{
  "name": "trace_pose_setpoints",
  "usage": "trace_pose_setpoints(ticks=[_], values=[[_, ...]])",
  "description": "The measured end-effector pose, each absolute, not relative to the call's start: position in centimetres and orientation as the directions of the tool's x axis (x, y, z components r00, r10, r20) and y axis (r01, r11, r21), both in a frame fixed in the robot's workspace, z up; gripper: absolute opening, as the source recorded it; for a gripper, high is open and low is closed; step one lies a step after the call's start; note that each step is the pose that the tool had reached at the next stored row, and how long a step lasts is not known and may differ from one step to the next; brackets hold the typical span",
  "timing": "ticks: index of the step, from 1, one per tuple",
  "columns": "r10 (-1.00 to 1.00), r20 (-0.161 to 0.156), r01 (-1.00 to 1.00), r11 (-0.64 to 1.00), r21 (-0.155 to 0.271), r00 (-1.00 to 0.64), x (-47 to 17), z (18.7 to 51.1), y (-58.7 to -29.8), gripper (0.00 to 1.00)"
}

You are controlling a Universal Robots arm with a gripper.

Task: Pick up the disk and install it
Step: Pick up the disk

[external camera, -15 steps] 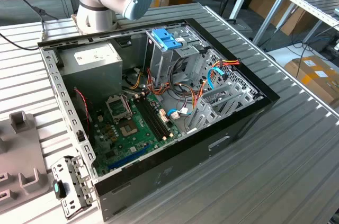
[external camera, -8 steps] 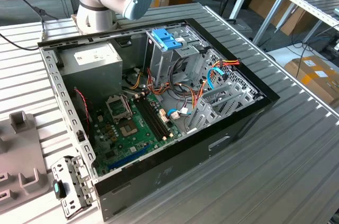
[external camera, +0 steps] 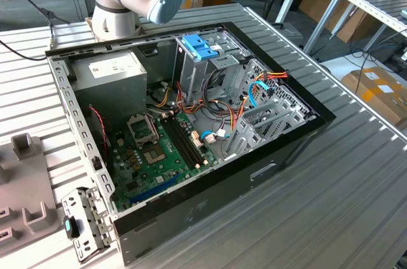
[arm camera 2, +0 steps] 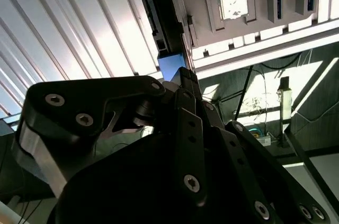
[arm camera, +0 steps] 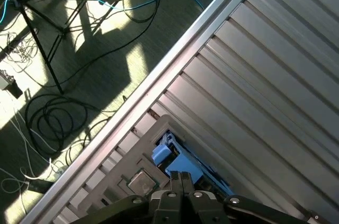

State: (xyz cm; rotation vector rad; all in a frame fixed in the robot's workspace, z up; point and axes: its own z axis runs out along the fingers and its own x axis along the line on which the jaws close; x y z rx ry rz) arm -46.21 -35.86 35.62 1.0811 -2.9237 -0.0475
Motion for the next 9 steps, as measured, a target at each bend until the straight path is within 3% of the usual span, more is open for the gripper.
trace_pose_setpoints(ticks=[9], values=[[-0.743, 0.012, -0.743, 0.669, 0.037, -0.669, -46.08, 35.62, -35.87, 0.11]])
